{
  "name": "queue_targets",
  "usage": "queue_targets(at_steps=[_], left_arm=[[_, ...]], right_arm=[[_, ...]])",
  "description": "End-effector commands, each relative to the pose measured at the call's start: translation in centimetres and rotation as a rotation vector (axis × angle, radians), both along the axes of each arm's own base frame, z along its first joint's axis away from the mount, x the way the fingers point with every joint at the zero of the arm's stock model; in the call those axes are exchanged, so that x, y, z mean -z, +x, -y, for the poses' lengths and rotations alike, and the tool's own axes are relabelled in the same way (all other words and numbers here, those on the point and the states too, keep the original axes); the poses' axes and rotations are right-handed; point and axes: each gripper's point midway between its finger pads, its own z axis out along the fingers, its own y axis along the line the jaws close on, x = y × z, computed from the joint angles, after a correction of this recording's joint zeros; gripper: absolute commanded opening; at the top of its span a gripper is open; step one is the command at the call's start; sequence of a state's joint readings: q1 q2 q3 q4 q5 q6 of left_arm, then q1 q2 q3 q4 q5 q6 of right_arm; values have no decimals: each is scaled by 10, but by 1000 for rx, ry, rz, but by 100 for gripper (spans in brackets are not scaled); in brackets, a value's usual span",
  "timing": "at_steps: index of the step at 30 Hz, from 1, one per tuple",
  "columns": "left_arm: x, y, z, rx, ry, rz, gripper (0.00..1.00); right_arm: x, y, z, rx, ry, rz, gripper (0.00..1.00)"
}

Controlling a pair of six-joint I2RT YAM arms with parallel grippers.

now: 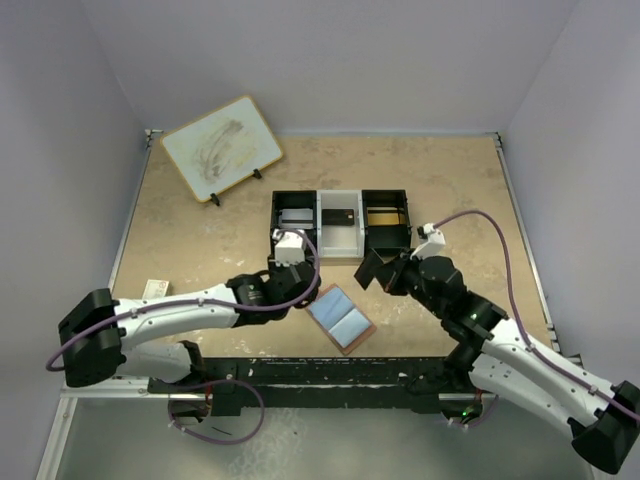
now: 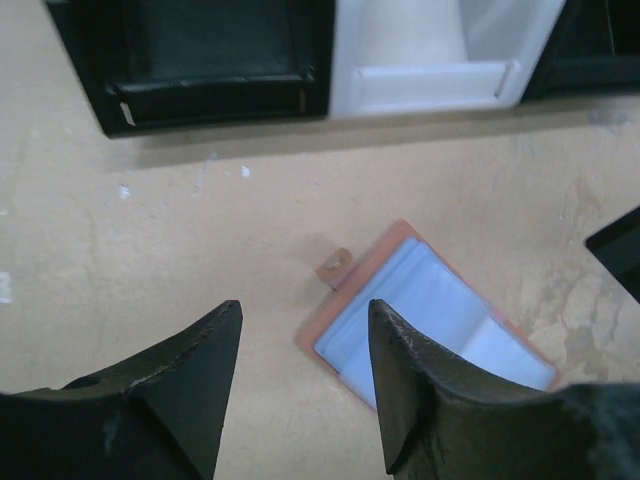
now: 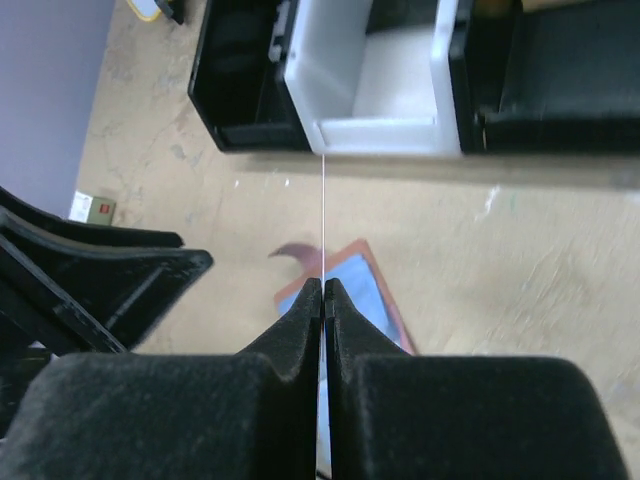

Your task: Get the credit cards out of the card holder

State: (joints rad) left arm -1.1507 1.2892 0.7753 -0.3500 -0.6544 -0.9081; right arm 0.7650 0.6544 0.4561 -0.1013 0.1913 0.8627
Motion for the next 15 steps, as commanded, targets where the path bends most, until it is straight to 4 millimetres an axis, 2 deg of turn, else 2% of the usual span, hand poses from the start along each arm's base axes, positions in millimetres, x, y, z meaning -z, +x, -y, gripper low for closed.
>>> queue_targets(at_steps=[1,4,7,11,15], left_arm=[[-36,24,-35,-39,62,53,54],[-46,36,-59,-55,69,27,60],[-56,51,-90,-108,76,4,62],[-61,73,-138,-193,102,-43,65],[-70,81,-182,-319,161,-36,66]], right_arm=[[-51,33,4,-24,-168,291,0],[-76,47,-1,-39,-227,405,0],[-89,59,-13,-88,-288,471,0],[-96,79,-25,-142,-424,529,0],[-98,104,-36,-166,-558,532,0]])
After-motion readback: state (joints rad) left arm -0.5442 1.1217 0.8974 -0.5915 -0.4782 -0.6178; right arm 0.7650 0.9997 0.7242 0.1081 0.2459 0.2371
